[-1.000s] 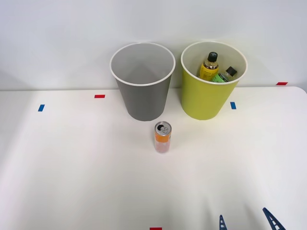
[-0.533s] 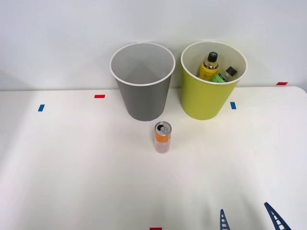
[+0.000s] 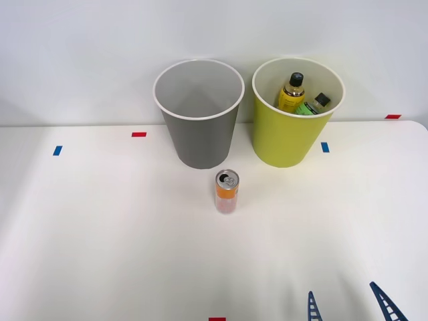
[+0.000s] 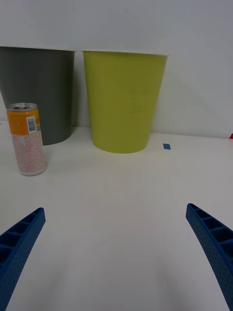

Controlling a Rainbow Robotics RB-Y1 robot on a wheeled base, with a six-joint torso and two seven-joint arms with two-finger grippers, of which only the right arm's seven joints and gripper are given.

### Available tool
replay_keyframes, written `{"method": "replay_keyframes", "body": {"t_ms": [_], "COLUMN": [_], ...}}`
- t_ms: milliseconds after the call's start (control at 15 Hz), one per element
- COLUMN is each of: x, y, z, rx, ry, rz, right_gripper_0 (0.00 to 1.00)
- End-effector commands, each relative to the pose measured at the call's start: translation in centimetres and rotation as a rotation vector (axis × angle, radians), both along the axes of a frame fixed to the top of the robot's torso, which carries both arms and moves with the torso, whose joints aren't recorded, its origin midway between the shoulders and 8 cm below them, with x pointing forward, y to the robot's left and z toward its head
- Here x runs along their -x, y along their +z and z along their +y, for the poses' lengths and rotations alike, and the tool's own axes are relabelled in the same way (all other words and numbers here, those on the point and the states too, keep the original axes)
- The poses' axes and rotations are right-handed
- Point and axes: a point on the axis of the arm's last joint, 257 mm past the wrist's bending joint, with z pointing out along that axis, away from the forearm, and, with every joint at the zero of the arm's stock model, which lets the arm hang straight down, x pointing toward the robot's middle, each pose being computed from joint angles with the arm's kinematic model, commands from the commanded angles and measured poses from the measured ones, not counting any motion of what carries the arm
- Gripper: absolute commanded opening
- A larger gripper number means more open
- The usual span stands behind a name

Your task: Put cans in the gray bin, plastic bottles in the light green bin

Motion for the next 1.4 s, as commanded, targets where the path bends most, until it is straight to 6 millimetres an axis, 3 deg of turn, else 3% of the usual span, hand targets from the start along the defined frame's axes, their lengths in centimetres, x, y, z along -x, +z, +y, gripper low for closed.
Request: {"method": "replay_keyframes", "body": {"t_ms": [67,1400], "x": [-0.01,-0.01], "y": [0.01,0.01], "z": [0.0,0.0], "rx": [0.0,0.0], "ry": [0.0,0.0], "rz": [0.0,0.0], "right_gripper_0": [1.0,1.0]}}
